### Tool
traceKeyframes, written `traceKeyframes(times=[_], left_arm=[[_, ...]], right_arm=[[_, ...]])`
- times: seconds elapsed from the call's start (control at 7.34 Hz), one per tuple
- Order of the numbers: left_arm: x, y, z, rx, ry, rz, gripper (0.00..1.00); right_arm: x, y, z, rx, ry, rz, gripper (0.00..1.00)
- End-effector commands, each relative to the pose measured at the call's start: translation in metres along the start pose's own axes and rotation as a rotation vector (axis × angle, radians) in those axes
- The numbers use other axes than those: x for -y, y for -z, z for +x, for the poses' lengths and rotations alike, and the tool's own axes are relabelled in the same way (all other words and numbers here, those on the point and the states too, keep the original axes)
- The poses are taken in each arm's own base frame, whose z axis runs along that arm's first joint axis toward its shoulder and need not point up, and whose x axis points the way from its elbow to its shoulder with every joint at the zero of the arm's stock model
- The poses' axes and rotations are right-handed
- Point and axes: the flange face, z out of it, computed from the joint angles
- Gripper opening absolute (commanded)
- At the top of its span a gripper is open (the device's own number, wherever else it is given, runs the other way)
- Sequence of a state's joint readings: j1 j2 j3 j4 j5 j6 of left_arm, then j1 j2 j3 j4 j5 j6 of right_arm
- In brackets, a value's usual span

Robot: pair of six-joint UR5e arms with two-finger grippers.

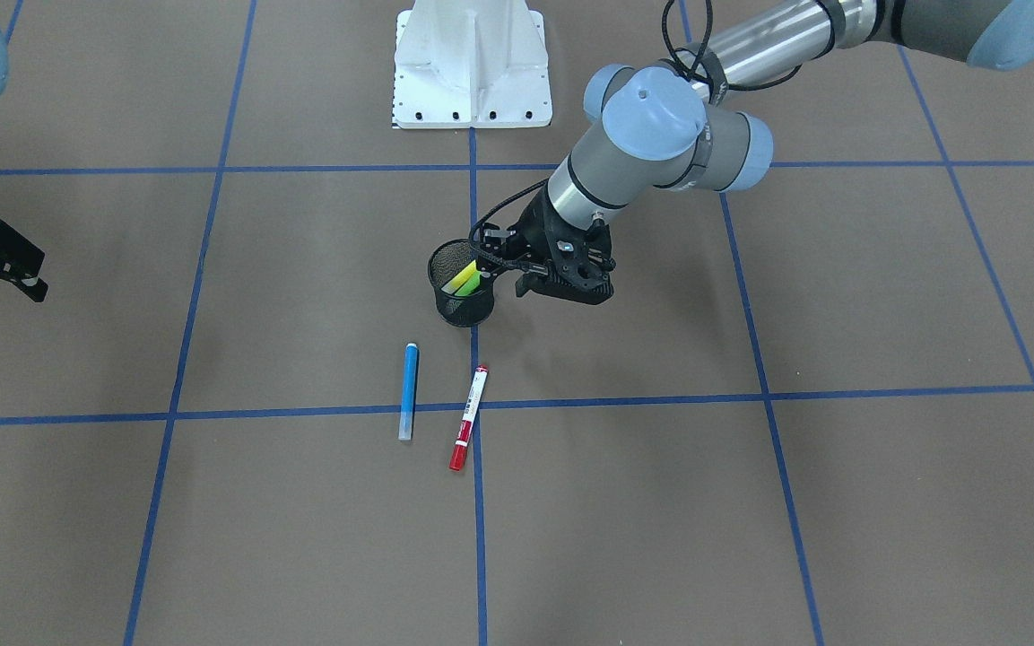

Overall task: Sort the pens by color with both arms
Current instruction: 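Lower the left gripper into the cup and grasp the green highlighter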

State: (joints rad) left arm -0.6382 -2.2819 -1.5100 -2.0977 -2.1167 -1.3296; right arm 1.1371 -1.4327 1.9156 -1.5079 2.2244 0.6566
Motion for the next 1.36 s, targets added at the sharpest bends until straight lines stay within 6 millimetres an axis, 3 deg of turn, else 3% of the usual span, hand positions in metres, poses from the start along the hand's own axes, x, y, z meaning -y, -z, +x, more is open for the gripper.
traceKeyframes(times=[0.0, 0.41, 0.54, 0.68, 1.23], left_arm=[[-0.012, -0.01, 0.004, 0.0, 0.028, -0.022, 0.45], [-0.018, -0.013, 0.005, -0.001, 0.04, -0.029, 0.42], [-0.019, -0.013, 0.006, -0.002, 0.054, -0.032, 0.25], [-0.02, -0.012, 0.007, -0.005, 0.052, -0.033, 0.0], [-0.023, -0.006, 0.01, -0.02, 0.049, -0.064, 0.0]], right_arm=[[0.0, -0.001, 0.0, 0.001, 0.0, -0.002, 0.99], [0.0, 0.0, 0.001, 0.0, -0.005, -0.001, 0.99], [0.002, 0.002, 0.002, 0.001, -0.007, 0.003, 0.99], [0.002, 0.003, 0.003, 0.002, -0.008, 0.003, 0.99], [0.004, 0.007, 0.006, 0.003, -0.015, 0.011, 0.99]])
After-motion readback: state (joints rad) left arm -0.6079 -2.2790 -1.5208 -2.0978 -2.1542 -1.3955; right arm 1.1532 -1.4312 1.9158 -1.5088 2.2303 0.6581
